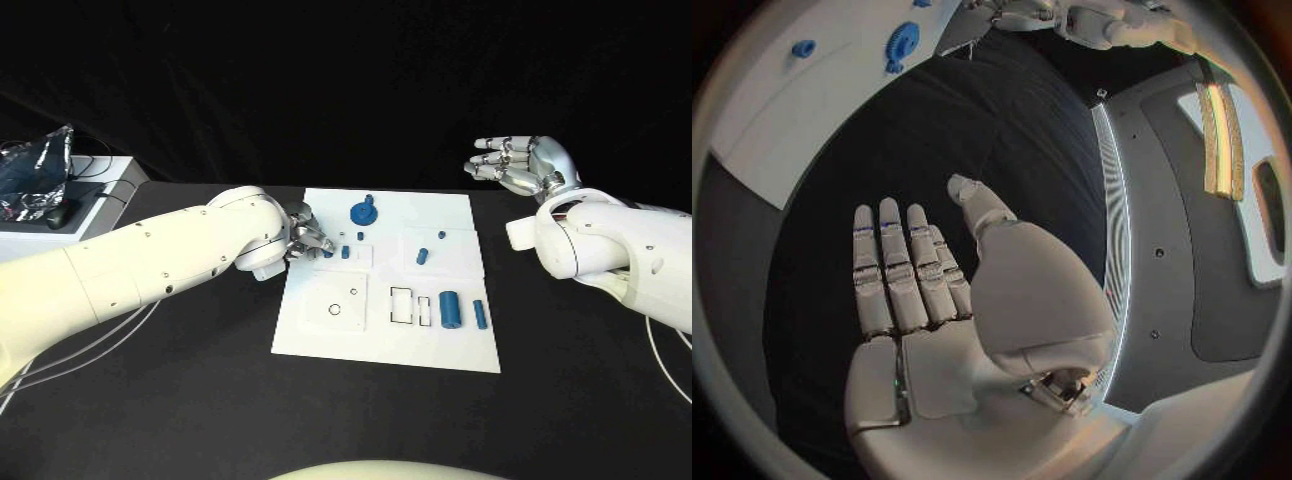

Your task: Assemble the parts on the task board

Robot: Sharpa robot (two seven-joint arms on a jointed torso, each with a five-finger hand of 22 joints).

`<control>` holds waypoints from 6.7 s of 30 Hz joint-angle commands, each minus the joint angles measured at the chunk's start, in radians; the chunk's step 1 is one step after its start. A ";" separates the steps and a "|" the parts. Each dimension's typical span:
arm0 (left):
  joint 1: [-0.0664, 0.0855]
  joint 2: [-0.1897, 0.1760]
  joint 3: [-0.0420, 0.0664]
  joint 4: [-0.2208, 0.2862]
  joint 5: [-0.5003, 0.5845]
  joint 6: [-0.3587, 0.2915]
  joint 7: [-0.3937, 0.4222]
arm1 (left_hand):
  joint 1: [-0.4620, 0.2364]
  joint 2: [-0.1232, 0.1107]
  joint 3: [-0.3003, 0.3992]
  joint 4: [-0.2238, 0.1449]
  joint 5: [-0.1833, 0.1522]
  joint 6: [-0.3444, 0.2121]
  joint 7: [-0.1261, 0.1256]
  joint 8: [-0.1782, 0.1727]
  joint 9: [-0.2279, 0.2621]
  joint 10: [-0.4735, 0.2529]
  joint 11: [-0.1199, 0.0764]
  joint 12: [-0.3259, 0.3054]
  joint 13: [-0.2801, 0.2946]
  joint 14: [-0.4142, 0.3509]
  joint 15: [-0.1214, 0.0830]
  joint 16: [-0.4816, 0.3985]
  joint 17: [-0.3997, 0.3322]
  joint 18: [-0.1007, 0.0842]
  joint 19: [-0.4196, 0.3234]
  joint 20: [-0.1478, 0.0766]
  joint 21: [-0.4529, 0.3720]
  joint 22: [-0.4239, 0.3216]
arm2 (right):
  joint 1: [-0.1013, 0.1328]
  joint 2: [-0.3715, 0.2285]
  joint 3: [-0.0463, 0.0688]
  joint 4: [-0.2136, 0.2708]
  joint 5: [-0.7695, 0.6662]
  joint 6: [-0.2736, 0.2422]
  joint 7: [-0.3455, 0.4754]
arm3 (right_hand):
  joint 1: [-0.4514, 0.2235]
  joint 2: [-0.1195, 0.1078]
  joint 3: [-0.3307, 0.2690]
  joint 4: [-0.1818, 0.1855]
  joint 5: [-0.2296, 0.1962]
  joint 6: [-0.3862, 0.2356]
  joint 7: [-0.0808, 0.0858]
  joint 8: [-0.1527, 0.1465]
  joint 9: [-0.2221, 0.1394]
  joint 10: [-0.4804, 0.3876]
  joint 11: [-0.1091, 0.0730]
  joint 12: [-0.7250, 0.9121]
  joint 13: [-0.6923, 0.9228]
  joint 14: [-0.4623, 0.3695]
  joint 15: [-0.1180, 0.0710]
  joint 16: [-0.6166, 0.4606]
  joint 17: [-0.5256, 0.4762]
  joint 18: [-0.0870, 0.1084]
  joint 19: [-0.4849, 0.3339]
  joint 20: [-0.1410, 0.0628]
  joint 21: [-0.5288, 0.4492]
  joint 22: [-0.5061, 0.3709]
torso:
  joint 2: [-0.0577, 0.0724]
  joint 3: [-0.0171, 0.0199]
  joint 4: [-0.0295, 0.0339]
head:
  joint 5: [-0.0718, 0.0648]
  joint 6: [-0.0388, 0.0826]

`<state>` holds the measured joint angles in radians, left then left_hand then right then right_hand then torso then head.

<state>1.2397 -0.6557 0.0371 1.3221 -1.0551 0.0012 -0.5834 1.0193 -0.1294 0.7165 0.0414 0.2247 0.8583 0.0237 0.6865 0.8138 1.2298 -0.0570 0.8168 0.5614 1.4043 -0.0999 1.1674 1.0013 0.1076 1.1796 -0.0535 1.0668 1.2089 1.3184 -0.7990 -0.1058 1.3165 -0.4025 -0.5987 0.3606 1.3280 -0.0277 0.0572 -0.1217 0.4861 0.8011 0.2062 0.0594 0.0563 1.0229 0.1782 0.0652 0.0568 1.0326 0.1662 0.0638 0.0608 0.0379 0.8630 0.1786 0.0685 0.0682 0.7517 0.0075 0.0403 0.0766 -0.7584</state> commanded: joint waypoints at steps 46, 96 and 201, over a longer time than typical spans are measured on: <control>-0.022 0.002 0.001 -0.003 -0.033 0.026 -0.021 | 0.025 -0.008 0.103 -0.098 0.001 0.015 -0.003 -0.018 0.002 0.011 0.000 -0.008 0.005 0.009 0.001 -0.007 0.009 0.012 0.004 0.005 0.005 -0.001 | -0.006 -0.003 0.000 0.007 0.005 0.014 0.013 | -0.002 0.003 -0.002 -0.003 0.013 -0.013 0.015 -0.007 -0.001 -0.010 0.002 -0.007 0.001 -0.005 0.000 -0.005 -0.001 0.014 -0.001 0.005 0.000 -0.001 | 0.001 0.0005 -0.0014 | 0.000 -0.016; -0.031 -0.004 0.001 0.005 -0.048 0.006 -0.024 | 0.049 -0.044 -0.194 0.075 -0.014 0.085 -0.030 -0.051 -0.022 0.030 -0.011 -0.012 0.006 0.012 -0.008 -0.007 0.012 -0.016 0.020 -0.023 0.002 -0.007 | -0.008 -0.007 -0.001 0.010 0.005 0.014 0.008 | 0.000 0.001 -0.008 -0.005 0.014 -0.021 0.021 -0.007 -0.002 -0.013 0.005 -0.006 0.001 -0.019 0.005 -0.005 -0.001 0.004 -0.067 0.010 -0.005 -0.005 | 0.000 0.0003 -0.0004 | -0.002 -0.023; -0.043 -0.004 0.066 -0.013 -0.108 -0.237 0.538 | 0.482 0.087 -0.652 -0.017 -0.029 0.076 0.101 -0.441 -0.749 -0.273 0.162 -0.372 -0.499 -0.367 0.141 -0.366 -0.531 -0.023 -0.263 0.093 -0.509 -0.308 | -0.014 -0.009 -0.001 -0.002 0.001 0.013 0.005 | 0.002 0.002 -0.005 -0.018 0.016 -0.018 0.025 -0.007 -0.001 -0.012 0.006 -0.006 0.001 -0.037 0.008 -0.005 -0.002 -0.022 -0.171 0.010 -0.008 -0.009 | 0.001 -0.0010 -0.0020 | -0.017 0.003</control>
<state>1.1972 -0.6698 0.1045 1.3144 -0.9842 -0.1810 -0.1963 1.5030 -0.0301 0.0584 0.0237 0.2013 0.9271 0.1267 0.2548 0.0721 0.9608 0.0974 0.4575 0.0709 1.0430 0.0428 0.7981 0.4739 0.0913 0.9211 0.0398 0.5577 0.8991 1.3046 -0.8092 -0.1067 1.3152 -0.3959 -0.5953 0.3571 1.3280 -0.0278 0.0489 -0.1353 0.4956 0.7789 0.2000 0.0556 0.0560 1.0124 0.1888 0.0655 0.0571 0.9880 0.1752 0.0639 0.0599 0.0222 0.6860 0.1876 0.0610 0.0588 0.7519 0.0066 0.0388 0.0605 -0.7592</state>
